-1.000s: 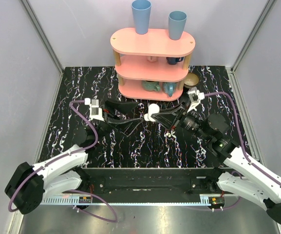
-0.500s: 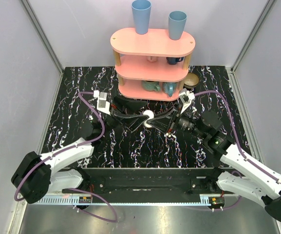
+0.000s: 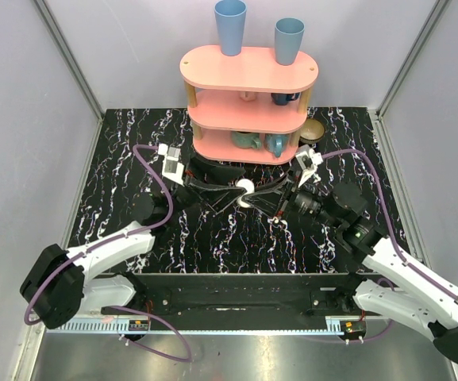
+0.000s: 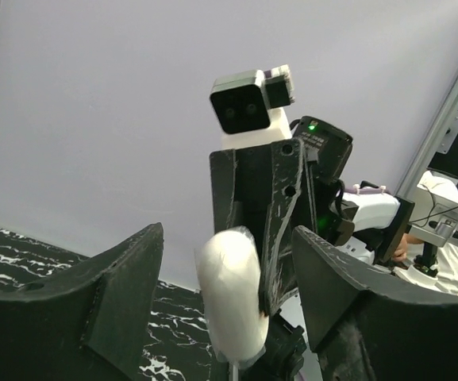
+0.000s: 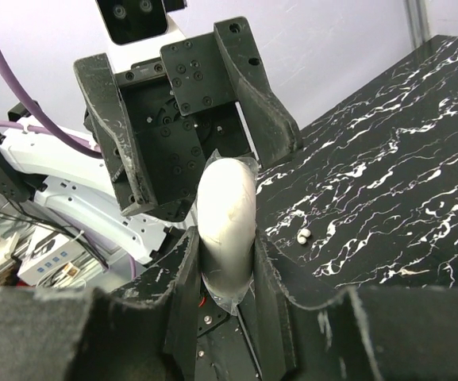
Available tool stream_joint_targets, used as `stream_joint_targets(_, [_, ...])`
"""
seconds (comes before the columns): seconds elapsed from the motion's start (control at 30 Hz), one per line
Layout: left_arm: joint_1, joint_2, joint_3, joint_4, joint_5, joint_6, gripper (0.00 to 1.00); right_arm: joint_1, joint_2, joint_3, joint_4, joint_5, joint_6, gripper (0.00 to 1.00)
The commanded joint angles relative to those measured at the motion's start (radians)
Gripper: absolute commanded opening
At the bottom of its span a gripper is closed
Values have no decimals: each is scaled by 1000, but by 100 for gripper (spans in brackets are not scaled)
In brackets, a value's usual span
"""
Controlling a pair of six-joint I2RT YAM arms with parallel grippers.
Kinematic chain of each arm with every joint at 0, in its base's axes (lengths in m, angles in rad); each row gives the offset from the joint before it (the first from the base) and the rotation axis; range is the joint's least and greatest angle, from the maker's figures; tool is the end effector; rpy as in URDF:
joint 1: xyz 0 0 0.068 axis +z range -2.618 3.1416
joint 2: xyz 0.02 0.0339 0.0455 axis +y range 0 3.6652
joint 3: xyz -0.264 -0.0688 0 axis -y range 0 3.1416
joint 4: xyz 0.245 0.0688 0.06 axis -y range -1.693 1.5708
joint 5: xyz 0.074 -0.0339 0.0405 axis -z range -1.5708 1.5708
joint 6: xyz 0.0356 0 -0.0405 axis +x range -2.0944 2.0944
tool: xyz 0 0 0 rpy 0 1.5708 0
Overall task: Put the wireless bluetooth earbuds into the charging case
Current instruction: Pass from the right arm to the left
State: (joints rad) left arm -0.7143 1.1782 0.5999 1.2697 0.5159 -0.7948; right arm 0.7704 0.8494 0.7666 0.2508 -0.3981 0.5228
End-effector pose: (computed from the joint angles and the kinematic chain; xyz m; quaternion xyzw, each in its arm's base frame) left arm 0.1682 -0.1691 0.3407 0.2141 0.4205 -0.6784 0.5631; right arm 0.1340 0.1492 0.3691 -0.2280 0.6091 0.5530 0.5208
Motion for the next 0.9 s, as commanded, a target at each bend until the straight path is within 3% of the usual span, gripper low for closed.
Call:
stream_joint_targets(0.0, [-5, -41, 0, -50, -5, 37, 71, 0, -52, 22, 25, 64, -29, 0])
stream_joint_targets(0.33, [-14, -65, 8, -118, 52, 49, 74, -2, -79, 13, 54, 148, -30, 0])
stream_joint_targets(0.53, [-30, -13, 38, -101, 108, 32, 70, -2, -88, 3, 84, 180, -20, 0])
stream_joint_targets(0.87, [-40, 67, 26, 118, 93, -57, 63, -2, -78, 7, 91, 160, -9, 0])
